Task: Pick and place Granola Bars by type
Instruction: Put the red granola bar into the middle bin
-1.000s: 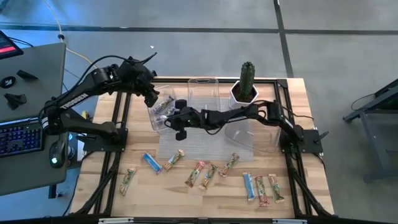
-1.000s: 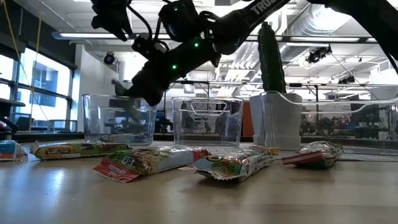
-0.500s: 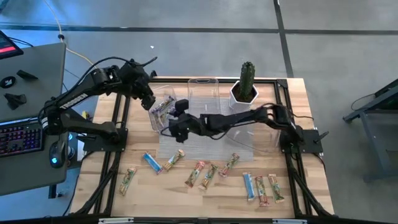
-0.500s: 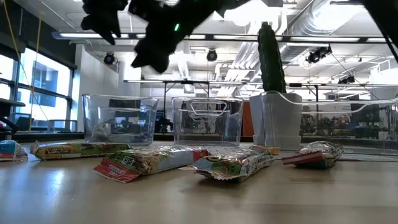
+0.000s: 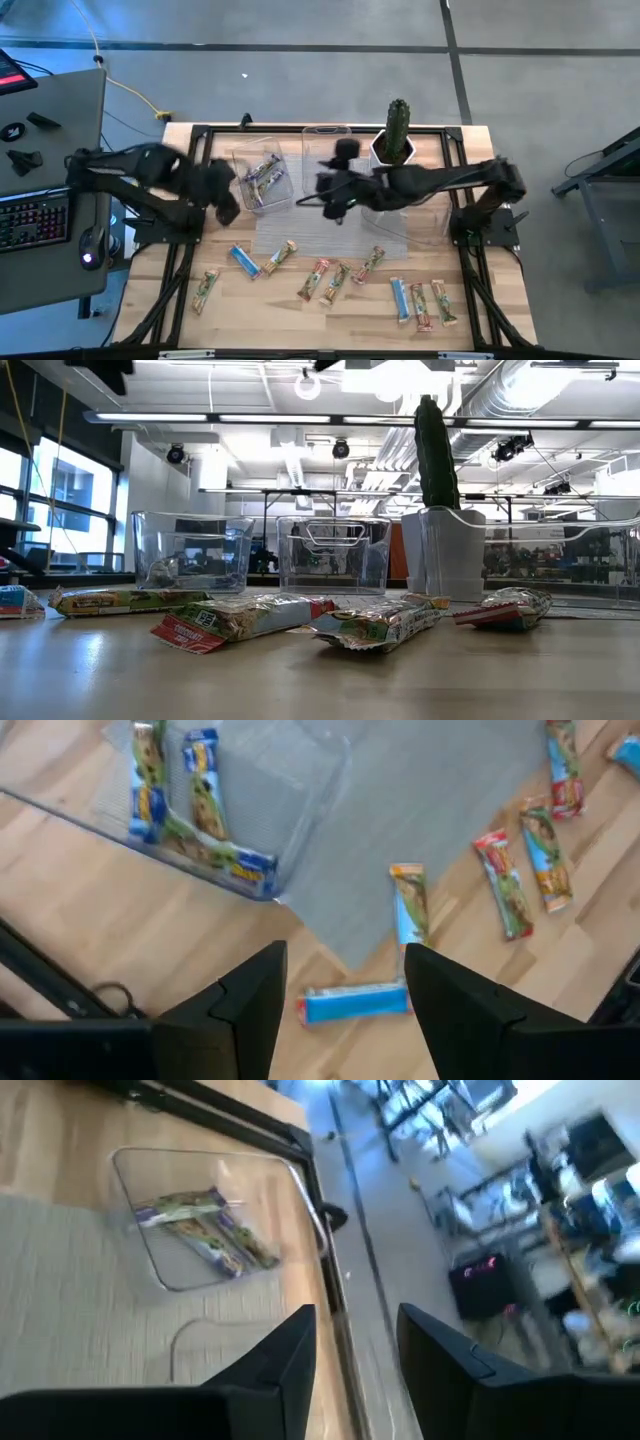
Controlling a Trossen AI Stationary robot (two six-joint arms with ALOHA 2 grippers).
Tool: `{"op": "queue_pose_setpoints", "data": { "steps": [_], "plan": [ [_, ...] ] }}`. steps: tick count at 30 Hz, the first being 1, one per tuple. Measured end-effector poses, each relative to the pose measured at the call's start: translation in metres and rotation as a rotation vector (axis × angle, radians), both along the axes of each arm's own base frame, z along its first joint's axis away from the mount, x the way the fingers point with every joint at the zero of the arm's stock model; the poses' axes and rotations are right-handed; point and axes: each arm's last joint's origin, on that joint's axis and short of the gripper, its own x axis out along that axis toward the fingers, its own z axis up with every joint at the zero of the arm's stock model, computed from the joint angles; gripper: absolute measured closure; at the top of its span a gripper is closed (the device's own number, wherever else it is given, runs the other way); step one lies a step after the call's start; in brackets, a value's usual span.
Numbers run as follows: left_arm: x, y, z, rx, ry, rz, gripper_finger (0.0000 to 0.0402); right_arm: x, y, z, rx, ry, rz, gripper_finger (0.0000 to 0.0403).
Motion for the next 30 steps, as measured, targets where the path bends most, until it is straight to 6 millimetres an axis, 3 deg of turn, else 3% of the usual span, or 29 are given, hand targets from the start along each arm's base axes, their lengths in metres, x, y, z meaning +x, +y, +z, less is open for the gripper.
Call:
{"op": "queue_pose_setpoints", "data": {
  "steps": [6,13,19,24,30],
  "plan": [
    [-0.008,-0.051,-0.035,-0.013,-0.017,-0.028,0.0202,-0.035,-0.006,0.015,0.139,0.008,-0.070,0.0279],
    [-0.014,-0.086,-0.093,-0.053,0.026,-0.219,0.0202,-0.042,-0.006,0.014,0.155,0.054,-0.062,0.0279],
    [-0.016,-0.090,-0.130,-0.060,0.059,-0.292,0.0202,-0.041,-0.005,0.013,0.194,0.065,-0.020,0.0279],
    [-0.012,-0.090,-0.151,-0.019,-0.019,-0.276,0.0202,-0.041,-0.005,0.013,0.194,0.065,-0.020,0.0279],
    [-0.020,-0.081,-0.175,0.064,0.035,-0.279,0.0202,-0.041,-0.005,0.013,0.194,0.065,-0.020,0.0279]
  ]
}}
